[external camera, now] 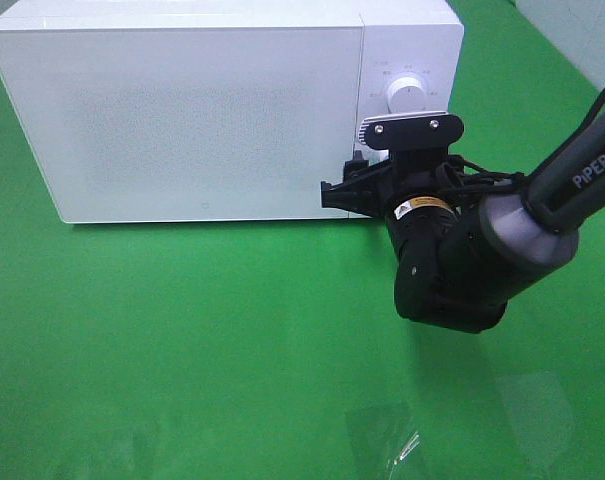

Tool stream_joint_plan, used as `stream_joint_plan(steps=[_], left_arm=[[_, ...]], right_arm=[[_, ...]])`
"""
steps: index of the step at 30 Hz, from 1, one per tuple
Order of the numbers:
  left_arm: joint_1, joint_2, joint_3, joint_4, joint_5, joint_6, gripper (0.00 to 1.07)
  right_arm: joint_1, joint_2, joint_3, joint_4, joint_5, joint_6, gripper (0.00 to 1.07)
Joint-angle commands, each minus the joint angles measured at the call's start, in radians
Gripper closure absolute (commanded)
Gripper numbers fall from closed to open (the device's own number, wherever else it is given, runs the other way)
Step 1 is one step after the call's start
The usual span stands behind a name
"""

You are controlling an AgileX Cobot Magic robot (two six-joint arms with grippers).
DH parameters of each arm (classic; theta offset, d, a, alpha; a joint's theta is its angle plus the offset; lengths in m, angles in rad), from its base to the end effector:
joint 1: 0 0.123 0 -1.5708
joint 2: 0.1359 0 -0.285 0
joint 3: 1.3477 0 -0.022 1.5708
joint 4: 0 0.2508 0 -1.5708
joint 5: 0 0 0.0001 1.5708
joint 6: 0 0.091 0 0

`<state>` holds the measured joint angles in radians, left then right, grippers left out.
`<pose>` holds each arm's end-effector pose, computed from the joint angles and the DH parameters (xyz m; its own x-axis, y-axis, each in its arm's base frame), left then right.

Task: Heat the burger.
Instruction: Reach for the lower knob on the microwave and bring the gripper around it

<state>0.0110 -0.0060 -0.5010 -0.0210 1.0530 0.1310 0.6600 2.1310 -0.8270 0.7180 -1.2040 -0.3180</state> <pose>-0.0055 -0.0017 0.2782 -0.4389 0.1155 -0.8911 0.0586 0.9933 0.0998 0.3200 0.1776 0.1055 -0.0927 -0.0864 -0.9919 -0.0034 0.9963 -0.0864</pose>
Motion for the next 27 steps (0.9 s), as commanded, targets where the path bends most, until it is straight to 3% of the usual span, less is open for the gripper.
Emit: stream_joint_plan(steps=[1, 2, 3, 4, 5, 6, 7, 8, 9, 12, 19, 27], left_arm=[[0.001, -0.023, 0.002, -0.005, -0.014, -0.003, 0.06], [0.001, -0.023, 0.002, -0.005, -0.014, -0.003, 0.06], [0.001, -0.023, 0.002, -0.005, -0.014, -0.003, 0.06], [0.001, -0.023, 0.002, -0.005, -0.014, -0.003, 0.06], [0.001, -0.023, 0.002, -0.005, -0.014, -0.003, 0.06], [0.001, -0.023, 0.002, -0.005, -0.014, -0.003, 0.06], [0.001, -0.023, 0.002, -0.005, -0.014, -0.003, 0.06], [0.001, -0.023, 0.002, -0.005, -0.014, -0.003, 0.06], [0.001, -0.023, 0.002, -0.005, -0.014, -0.003, 0.07], [0.001, -0.023, 0.002, -0.005, -0.014, -0.003, 0.07], [0.001, -0.023, 0.002, -0.005, -0.014, -0.003, 0.07], [0.001, -0.023, 0.002, -0.005, -0.014, -0.003, 0.07]], right_arm=[[-0.01, 0.001, -0.013, -0.033, -0.019, -0.005, 0.47], [-0.01, 0.001, -0.013, -0.033, -0.019, -0.005, 0.47], [-0.01, 0.001, -0.013, -0.033, -0.019, -0.004, 0.57], [-0.01, 0.001, -0.013, -0.033, -0.019, -0.004, 0.57], [-0.01, 0.001, -0.013, -0.033, -0.018, -0.004, 0.68], [-0.01, 0.001, -0.013, -0.033, -0.018, -0.004, 0.68], [-0.01, 0.001, -0.013, -0.036, -0.013, -0.002, 0.83], [-0.01, 0.001, -0.013, -0.036, -0.013, -0.002, 0.83], [-0.01, 0.001, -0.013, -0.051, -0.008, -0.002, 0.95], [-0.01, 0.001, -0.013, -0.083, -0.001, -0.002, 1.07], [-0.01, 0.001, -0.013, -0.081, 0.003, 0.041, 1.07], [-0.01, 0.001, -0.017, -0.082, 0.012, 0.471, 1.07]])
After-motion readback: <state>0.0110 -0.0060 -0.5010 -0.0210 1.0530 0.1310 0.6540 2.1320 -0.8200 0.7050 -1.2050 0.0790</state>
